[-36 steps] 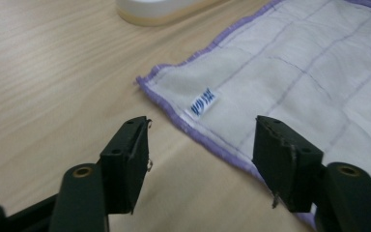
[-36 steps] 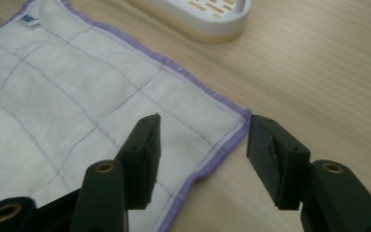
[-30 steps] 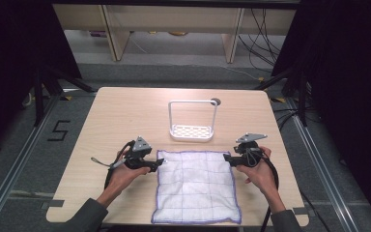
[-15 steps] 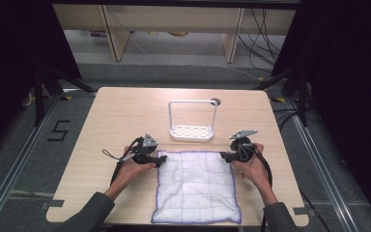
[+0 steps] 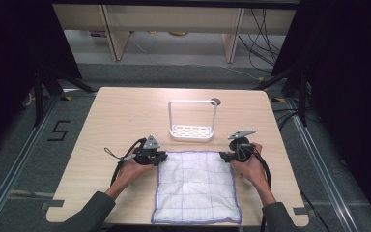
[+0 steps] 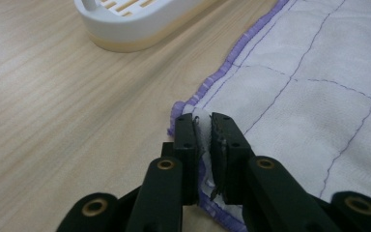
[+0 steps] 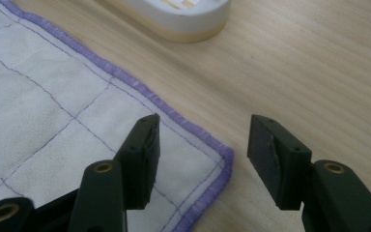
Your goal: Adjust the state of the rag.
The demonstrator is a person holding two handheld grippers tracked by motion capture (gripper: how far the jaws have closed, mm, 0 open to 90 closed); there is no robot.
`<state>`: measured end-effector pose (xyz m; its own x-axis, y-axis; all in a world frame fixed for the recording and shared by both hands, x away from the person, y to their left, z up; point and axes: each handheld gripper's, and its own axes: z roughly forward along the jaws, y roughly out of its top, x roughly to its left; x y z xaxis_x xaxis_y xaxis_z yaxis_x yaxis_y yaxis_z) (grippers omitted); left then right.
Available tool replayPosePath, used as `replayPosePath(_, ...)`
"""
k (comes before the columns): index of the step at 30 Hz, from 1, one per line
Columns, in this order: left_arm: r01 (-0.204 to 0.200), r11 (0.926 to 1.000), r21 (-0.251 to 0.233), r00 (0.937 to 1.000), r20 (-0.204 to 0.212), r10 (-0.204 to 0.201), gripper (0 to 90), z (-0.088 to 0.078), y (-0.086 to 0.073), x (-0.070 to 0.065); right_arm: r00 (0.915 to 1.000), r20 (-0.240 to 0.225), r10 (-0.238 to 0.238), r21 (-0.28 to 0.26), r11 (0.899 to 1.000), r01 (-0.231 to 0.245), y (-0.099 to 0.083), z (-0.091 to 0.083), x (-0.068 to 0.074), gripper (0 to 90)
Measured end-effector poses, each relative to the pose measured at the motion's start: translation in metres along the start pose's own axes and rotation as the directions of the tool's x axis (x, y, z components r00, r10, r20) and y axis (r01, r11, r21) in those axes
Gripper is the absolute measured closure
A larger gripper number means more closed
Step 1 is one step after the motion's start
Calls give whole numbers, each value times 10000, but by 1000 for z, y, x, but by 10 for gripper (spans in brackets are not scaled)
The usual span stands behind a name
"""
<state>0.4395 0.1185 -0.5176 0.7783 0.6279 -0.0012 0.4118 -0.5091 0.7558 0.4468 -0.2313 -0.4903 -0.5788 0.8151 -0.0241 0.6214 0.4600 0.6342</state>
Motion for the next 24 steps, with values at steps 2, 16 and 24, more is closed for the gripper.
replayPosePath(2,-28,10000,-34,10000,92,28,827,0,0,0,9991,-114,411,148,9991,-409,0,-2,2,467)
replayPosePath(16,46,9999,-133,10000,66,-45,837,0,-1,2,9989,-23,461,312,9985,-460,-2,2,-5,535)
replayPosePath(24,156,9997,-173,9998,94,-154,838,1,-2,3,9959,-580,699,303,9972,-682,-4,7,-7,776)
